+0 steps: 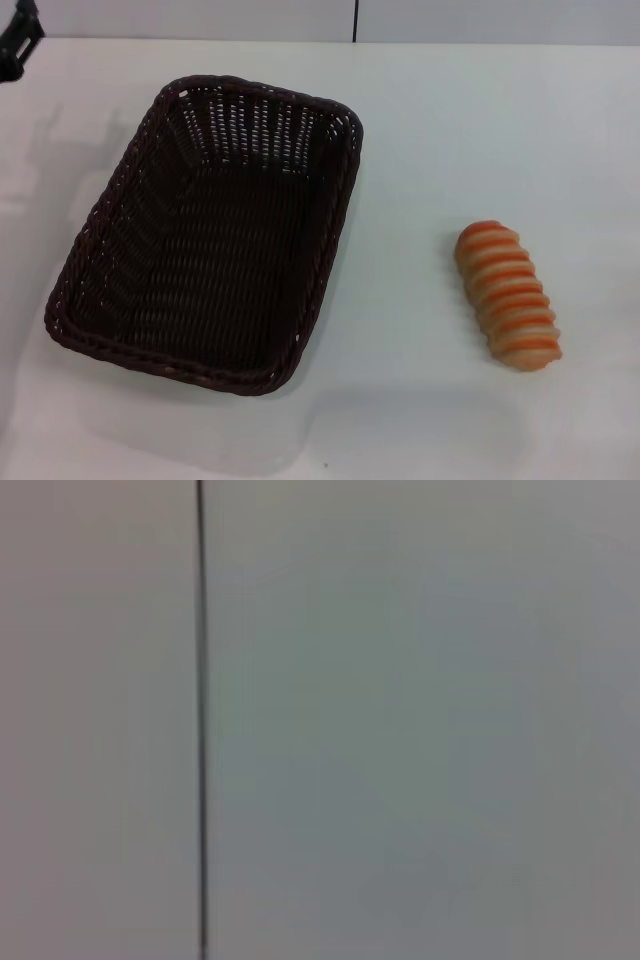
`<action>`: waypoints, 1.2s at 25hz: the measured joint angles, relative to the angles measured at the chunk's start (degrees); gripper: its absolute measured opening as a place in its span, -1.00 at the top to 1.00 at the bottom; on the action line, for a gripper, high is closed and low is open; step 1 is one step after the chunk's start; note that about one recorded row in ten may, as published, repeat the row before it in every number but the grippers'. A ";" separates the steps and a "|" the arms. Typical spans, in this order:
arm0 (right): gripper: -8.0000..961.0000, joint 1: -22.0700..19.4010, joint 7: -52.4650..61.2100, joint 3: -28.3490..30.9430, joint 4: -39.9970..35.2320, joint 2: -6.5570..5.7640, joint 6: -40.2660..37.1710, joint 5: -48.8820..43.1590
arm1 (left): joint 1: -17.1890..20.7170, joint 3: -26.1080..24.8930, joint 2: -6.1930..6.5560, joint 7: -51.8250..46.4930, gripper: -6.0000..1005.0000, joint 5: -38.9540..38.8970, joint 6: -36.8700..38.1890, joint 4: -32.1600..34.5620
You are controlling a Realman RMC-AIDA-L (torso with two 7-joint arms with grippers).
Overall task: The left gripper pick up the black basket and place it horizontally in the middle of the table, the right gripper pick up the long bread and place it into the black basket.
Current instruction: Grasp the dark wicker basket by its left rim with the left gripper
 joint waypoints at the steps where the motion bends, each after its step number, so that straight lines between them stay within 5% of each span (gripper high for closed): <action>1: -0.74 0.00 0.00 0.00 0.00 0.00 0.00 0.00 | 0.00 0.00 0.00 0.00 -0.53 0.00 0.00 0.00; 3: -0.74 -0.04 0.00 0.00 0.00 0.00 -0.15 0.00 | 0.43 3.27 3.13 -0.40 -0.52 0.06 -5.56 -5.21; 4: -0.74 -0.03 0.00 0.00 -0.04 0.00 -0.17 0.00 | 0.43 3.27 3.13 -0.40 -0.51 0.06 -5.56 -5.21; 5: -0.74 0.04 0.00 0.00 -0.08 0.00 -0.14 0.00 | 0.49 5.16 6.56 -1.84 -0.51 0.00 -16.08 -13.13; 6: -0.74 0.04 0.00 0.00 -0.08 0.00 -0.14 0.00 | 0.49 5.16 6.56 -1.84 -0.50 0.00 -16.08 -13.13; 8: -0.74 0.09 0.00 0.00 -0.04 0.00 0.06 0.00 | 0.83 5.73 9.03 -2.04 -0.47 -0.15 -35.55 -26.19; 9: -0.74 0.14 0.00 0.00 -0.02 0.00 0.15 0.00 | 0.88 5.56 9.05 -1.17 -0.45 -0.20 -40.66 -29.63; 10: -0.74 0.28 0.00 0.00 -0.10 0.00 0.40 0.00 | 0.61 4.85 7.87 1.63 -0.42 -0.30 -51.14 -34.89; 12: -0.74 0.36 0.00 0.00 -0.13 0.00 0.50 0.00 | 0.33 4.34 6.96 3.13 -0.38 -0.38 -55.62 -36.50; 14: -0.74 0.45 0.00 0.00 -0.17 0.00 0.60 0.00 | -1.04 0.67 2.26 9.32 -0.33 -0.45 -70.19 -40.64; 15: -0.74 0.58 -0.01 0.00 -0.22 0.00 0.61 0.00 | -2.81 -4.07 -3.38 16.46 -0.31 -0.43 -80.53 -42.34; 16: -0.74 0.58 -0.01 0.00 -0.22 0.00 0.61 0.00 | -2.81 -4.07 -3.38 16.46 -0.28 -0.43 -80.53 -42.34; 18: -0.74 0.77 -0.02 -0.01 -0.20 0.03 0.66 0.01 | -4.67 -6.56 -6.30 21.22 -0.24 -0.61 -87.72 -42.78; 20: -0.74 0.88 -0.05 -0.07 -0.29 0.04 1.19 0.01 | -7.12 -6.01 -6.25 21.34 -0.60 -0.91 -92.12 -42.34; 30: -0.74 0.92 -0.27 -0.32 -0.47 0.00 2.38 0.03 | -11.14 -6.69 -6.33 19.70 -0.61 -1.41 -95.91 -36.04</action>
